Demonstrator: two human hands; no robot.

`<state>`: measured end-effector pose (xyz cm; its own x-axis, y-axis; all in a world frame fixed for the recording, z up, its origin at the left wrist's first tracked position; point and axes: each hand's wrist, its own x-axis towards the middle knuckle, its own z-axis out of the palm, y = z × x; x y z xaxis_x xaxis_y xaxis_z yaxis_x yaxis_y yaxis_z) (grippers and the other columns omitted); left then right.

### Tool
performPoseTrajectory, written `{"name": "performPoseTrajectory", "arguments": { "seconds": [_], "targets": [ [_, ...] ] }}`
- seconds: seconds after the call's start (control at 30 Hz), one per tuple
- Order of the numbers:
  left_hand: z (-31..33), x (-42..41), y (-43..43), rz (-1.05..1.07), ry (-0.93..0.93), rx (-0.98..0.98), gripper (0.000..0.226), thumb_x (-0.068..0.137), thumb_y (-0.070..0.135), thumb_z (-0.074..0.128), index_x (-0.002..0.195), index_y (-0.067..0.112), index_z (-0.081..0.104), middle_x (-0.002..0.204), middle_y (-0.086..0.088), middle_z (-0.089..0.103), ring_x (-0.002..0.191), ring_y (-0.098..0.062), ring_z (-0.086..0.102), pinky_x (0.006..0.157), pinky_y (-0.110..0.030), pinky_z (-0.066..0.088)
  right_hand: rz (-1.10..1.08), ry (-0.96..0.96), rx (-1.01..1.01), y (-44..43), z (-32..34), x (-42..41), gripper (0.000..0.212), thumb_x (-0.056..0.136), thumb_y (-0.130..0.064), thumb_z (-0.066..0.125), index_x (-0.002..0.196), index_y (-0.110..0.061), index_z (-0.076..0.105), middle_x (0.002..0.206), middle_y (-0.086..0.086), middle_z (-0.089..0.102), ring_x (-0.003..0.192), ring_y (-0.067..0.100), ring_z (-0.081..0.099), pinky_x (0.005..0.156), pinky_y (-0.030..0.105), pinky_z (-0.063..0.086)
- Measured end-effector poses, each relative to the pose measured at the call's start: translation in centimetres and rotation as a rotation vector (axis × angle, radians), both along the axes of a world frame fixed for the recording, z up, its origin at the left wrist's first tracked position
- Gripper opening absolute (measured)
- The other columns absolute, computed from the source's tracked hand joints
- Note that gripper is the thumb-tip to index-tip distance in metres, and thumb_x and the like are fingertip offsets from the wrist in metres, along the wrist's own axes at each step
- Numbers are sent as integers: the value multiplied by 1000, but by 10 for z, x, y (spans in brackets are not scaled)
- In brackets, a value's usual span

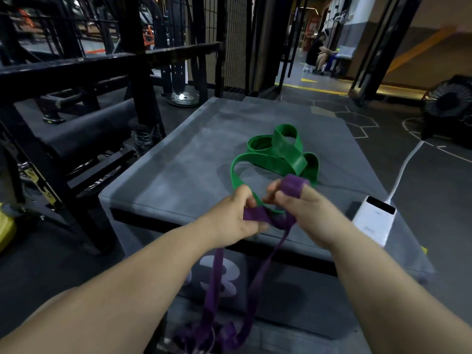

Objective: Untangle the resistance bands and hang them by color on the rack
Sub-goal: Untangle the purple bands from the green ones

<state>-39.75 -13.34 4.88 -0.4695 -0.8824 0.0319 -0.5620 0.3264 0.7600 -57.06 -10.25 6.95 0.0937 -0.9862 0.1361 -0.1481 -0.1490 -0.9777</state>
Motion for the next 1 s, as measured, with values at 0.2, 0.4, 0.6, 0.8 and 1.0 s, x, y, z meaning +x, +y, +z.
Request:
{"name": "performPoseTrajectory", "arguments": {
  "seconds": [0.2,0.4,0.6,0.8,1.0],
  "targets": [
    [3,-1,-3,91,59,-133,29,76,36,78,76,28,50,79,3,64,72,-16,58,66,-29,45,49,162,93,9,-10,17,16,103,-19,44,91,-20,55,81,8,55,74,20,51,74,36,46],
    [5,4,-4,19,31,-224,19,70,33,83,83,26,70,74,12,56,66,1,52,61,-10,38,37,248,205,5,-9,13,17,97,-31,56,88,-16,54,61,1,46,53,14,44,58,35,48],
    [-7,0,-6,-34,89,-64,38,68,30,84,81,30,48,87,2,68,88,-19,67,84,-44,54,3,192,218,6,-1,9,20,97,-18,53,79,-22,61,66,11,45,54,21,38,54,35,33],
    [-23,6,-16,-61,-125,-14,34,80,25,72,108,21,52,106,-2,67,96,-21,64,88,-40,51,-62,-164,219,6,7,10,25,99,-7,48,77,-19,50,54,-3,40,43,8,33,46,25,30],
    [-6,17,-11,-126,272,400,9,95,12,57,104,9,56,90,-9,65,73,-18,62,71,-29,52,-128,-284,190,5,16,-10,16,97,-10,52,83,-16,57,57,-1,53,48,11,47,52,25,44]
  ]
}}
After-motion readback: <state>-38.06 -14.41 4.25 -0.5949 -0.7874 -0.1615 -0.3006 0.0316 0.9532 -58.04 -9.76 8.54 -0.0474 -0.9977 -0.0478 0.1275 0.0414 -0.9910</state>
